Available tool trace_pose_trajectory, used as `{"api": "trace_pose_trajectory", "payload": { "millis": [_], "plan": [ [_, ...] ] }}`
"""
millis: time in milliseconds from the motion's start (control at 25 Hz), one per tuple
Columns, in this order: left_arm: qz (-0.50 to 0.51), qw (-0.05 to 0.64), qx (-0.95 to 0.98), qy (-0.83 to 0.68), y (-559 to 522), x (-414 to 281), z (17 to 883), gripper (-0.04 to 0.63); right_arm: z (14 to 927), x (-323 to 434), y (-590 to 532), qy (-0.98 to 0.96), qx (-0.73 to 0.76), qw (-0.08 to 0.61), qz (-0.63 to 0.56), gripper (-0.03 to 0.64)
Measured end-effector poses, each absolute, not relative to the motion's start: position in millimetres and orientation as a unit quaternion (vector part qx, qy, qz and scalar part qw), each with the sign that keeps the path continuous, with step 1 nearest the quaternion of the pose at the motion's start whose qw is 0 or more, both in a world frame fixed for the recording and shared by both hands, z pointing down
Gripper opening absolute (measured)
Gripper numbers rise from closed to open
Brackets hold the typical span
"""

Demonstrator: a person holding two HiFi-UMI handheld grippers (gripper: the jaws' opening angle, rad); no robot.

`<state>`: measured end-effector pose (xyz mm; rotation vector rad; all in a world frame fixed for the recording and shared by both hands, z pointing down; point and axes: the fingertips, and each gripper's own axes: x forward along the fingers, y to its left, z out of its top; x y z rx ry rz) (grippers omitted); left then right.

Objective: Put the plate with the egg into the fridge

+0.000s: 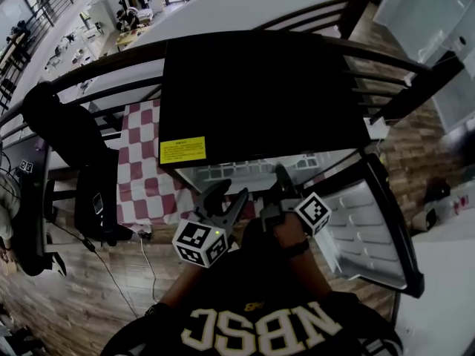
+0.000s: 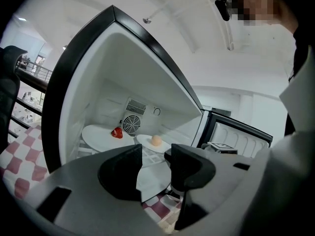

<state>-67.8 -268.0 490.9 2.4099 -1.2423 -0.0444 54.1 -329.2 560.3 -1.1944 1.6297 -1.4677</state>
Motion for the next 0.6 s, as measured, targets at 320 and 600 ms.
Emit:
{"api": "trace_pose_trajectory", "payload": {
  "millis": [320,600],
  "plan": [
    [0.001,0.203,0.866,-0.457,-268,-69,495,0.201,553,49,-315,0.715,-0.488,0.133,-0.483,0.12],
    [-0.006,0.16,0.866,-0.474,-260,-81,477,0.201,520,54,-279,0.782,-0.505,0.102,-0.352,0.118]
  ]
}}
